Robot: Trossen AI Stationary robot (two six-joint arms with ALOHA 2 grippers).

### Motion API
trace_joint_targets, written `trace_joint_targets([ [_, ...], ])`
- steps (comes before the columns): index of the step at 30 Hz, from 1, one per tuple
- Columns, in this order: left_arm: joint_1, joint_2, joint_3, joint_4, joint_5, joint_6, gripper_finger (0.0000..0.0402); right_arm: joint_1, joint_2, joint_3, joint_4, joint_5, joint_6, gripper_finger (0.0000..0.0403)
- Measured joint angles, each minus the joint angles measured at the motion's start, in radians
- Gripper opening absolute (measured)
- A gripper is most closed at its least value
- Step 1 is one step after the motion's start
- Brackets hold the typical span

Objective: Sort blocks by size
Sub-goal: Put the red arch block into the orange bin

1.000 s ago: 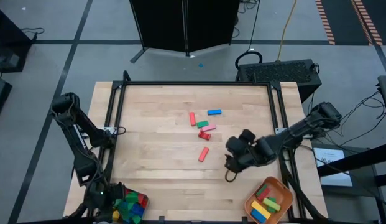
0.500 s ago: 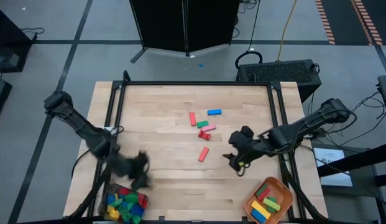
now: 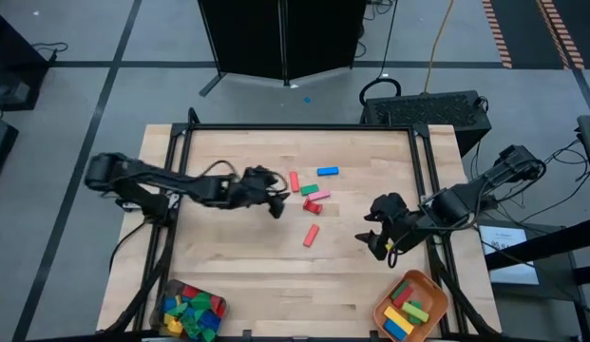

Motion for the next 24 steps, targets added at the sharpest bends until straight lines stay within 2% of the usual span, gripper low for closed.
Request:
trace_joint_targets([
  [6, 0.003, 0.217, 0.148, 0.031, -0.109, -0.03, 0.0301, 0.027, 0.026, 0.0, -0.007, 0.005, 0.025, 0.0304],
  [11, -0.03, 0.361, 0.239, 0.046, -0.14, -0.119, 0.0302, 0.043, 0.04, 0.0, -0.007, 0.006, 0.05, 0.0304],
  [15, -0.08, 0.465, 0.277, 0.05, -0.166, -0.168, 0.0302, 0.064, 0.041, 0.0, -0.007, 0.033, 0.063, 0.0304],
  [19, -0.116, 0.545, 0.296, 0.052, -0.263, -0.231, 0.0302, 0.083, 0.041, 0.0, -0.007, 0.051, 0.077, 0.0304],
  [24, -0.116, 0.623, 0.296, 0.075, -0.366, -0.236, 0.0294, 0.098, 0.041, 0.0, -0.007, 0.052, 0.104, 0.0304],
])
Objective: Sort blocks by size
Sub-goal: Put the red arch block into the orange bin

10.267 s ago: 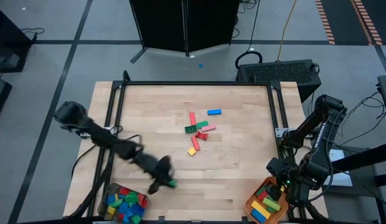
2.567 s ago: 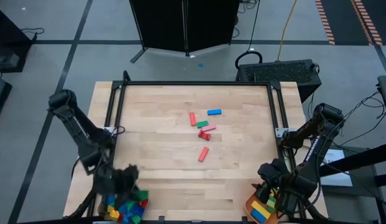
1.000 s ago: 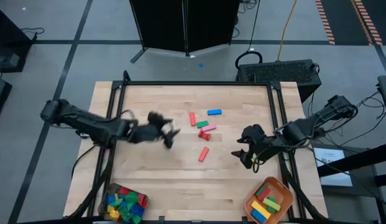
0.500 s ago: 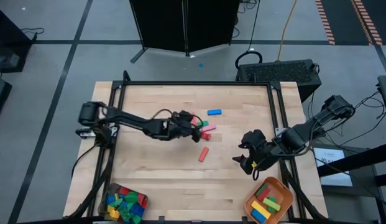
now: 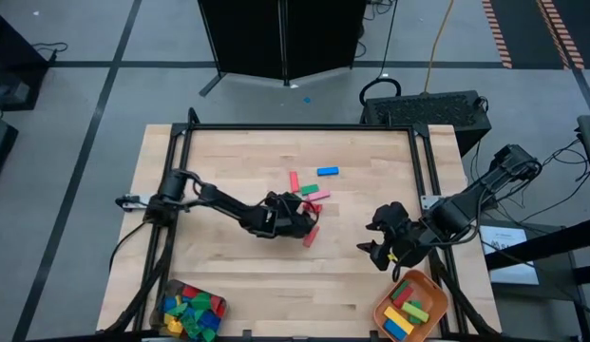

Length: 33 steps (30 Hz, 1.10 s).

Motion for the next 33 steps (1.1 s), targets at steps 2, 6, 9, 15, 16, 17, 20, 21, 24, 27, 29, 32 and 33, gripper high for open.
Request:
trace_joint_targets([
  [2, 0.015, 0.035, 0.001, 0.05, -0.006, -0.002, 0.0278, 0.008, 0.0, 0.0, 0.001, 0.001, 0.012, 0.0304],
  [6, 0.032, 0.079, 0.004, 0.142, 0.031, -0.008, 0.0211, 0.022, 0.005, 0.0, 0.001, 0.002, 0.037, 0.0304],
  [9, 0.032, 0.09, 0.006, 0.145, 0.043, -0.027, 0.0137, 0.032, 0.011, 0.0, 0.002, 0.003, 0.051, 0.0304],
  [15, 0.023, 0.065, 0.002, 0.178, 0.104, -0.022, 0.0027, 0.043, 0.035, 0.0, 0.0, 0.0, 0.059, 0.0304],
  [16, 0.015, 0.056, -0.001, 0.184, 0.107, -0.012, 0.0027, 0.043, 0.037, 0.0, 0.0, -0.001, 0.055, 0.0304],
  [17, 0.009, 0.046, -0.001, 0.192, 0.123, 0.007, 0.0027, 0.043, 0.038, 0.0, 0.0, -0.001, 0.05, 0.0304],
  [20, -0.002, 0.008, -0.004, 0.184, 0.134, 0.039, 0.0027, 0.043, 0.038, 0.0, -0.002, 0.004, 0.042, 0.0304],
  [21, -0.004, -0.01, -0.004, 0.188, 0.133, 0.039, 0.0027, 0.044, 0.037, 0.0, -0.006, 0.009, 0.04, 0.0304],
  [24, -0.018, -0.08, -0.003, 0.195, 0.121, 0.049, 0.0027, 0.065, 0.032, 0.0, -0.033, 0.024, 0.037, 0.0304],
  [27, -0.042, -0.151, -0.002, 0.206, 0.124, 0.103, 0.0027, 0.101, 0.023, 0.0, -0.083, 0.023, 0.052, 0.0304],
  [29, -0.054, -0.193, -0.001, 0.257, 0.144, 0.144, 0.0027, 0.127, 0.012, 0.0, -0.109, 0.023, 0.078, 0.0304],
  [32, -0.068, -0.231, 0.014, 0.327, 0.216, 0.19, 0.0027, 0.172, -0.013, 0.0, -0.113, 0.025, 0.096, 0.0304],
  [33, -0.074, -0.236, 0.023, 0.336, 0.256, 0.195, 0.0027, 0.194, -0.021, 0.0, -0.11, 0.025, 0.096, 0.0304],
])
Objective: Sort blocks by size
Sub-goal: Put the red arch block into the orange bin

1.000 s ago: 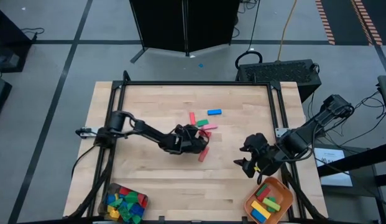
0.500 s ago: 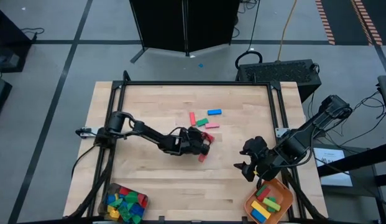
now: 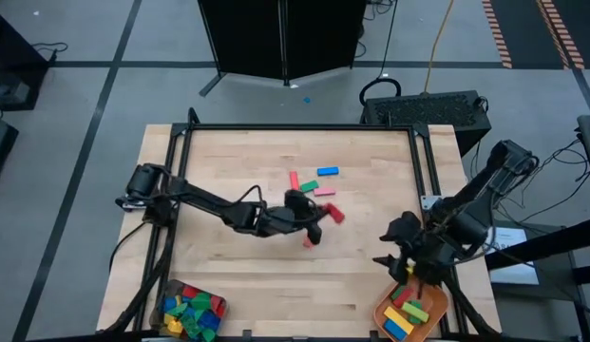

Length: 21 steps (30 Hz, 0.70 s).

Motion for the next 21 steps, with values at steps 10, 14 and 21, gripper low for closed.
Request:
trace_joint_targets([
  [10, -0.042, -0.003, 0.132, -0.019, 0.451, -0.034, 0.0027, 0.121, -0.066, 0.0, 0.093, 0.24, -0.225, 0.0304],
  [14, -0.041, -0.004, 0.163, -0.011, 0.56, -0.064, 0.0027, 0.1, -0.063, 0.0, 0.197, 0.244, -0.54, 0.0304],
  [21, -0.03, -0.004, 0.167, -0.018, 0.57, -0.064, 0.0027, 0.081, -0.021, 0.0, 0.431, 0.241, -1.071, 0.0304],
])
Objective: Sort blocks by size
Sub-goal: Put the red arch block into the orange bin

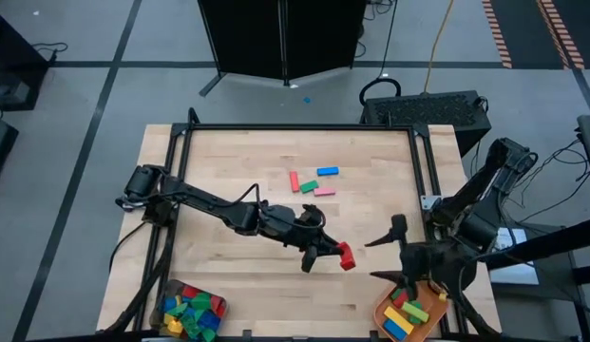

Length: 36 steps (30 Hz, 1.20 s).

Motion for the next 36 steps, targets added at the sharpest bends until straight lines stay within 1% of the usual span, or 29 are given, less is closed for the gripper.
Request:
trace_joint_targets([
  [3, 0.001, 0.0, 0.0, -0.001, -0.008, 0.0, 0.0027, -0.015, 0.026, 0.0, 0.097, 0.001, -0.121, 0.0304],
  [6, 0.002, 0.0, 0.0, 0.013, -0.019, -0.013, 0.0027, -0.034, 0.057, 0.0, 0.146, -0.009, -0.216, 0.0304],
  [11, -0.001, 0.0, 0.0, 0.029, -0.019, -0.05, 0.0027, -0.064, 0.119, 0.0, 0.147, -0.012, -0.296, 0.0304],
  [14, -0.006, 0.0, 0.0, 0.034, -0.023, -0.051, 0.0027, -0.082, 0.148, 0.0, 0.182, -0.012, -0.336, 0.0302],
  [17, -0.006, 0.0, 0.0, 0.04, -0.023, -0.052, 0.0027, -0.096, 0.176, 0.0, 0.223, -0.007, -0.381, 0.0289],
  [20, -0.006, 0.0, 0.0, 0.051, -0.023, -0.052, 0.0027, -0.106, 0.19, 0.0, 0.265, 0.002, -0.412, 0.0259],
  [23, -0.006, 0.0, 0.0, 0.06, -0.024, -0.052, 0.0027, -0.106, 0.196, 0.0, 0.275, 0.044, -0.415, 0.0207],
  [26, -0.006, 0.0, 0.0, 0.066, -0.025, -0.055, 0.0027, -0.105, 0.198, 0.0, 0.27, 0.081, -0.415, 0.013],
  [29, -0.006, -0.001, 0.001, 0.074, -0.027, -0.059, 0.0025, -0.105, 0.196, 0.0, 0.267, 0.083, -0.421, 0.0039],
  [30, -0.005, -0.001, 0.001, 0.077, -0.026, -0.064, 0.002, -0.105, 0.196, 0.0, 0.268, 0.085, -0.427, 0.0028],
  [33, -0.004, -0.001, 0.001, 0.085, -0.026, -0.081, 0.0017, -0.105, 0.194, 0.0, 0.273, 0.089, -0.414, 0.0027],
  [36, 0.002, -0.001, 0.001, 0.086, -0.026, -0.082, 0.003, -0.098, 0.194, 0.0, 0.273, 0.092, -0.382, 0.0027],
])
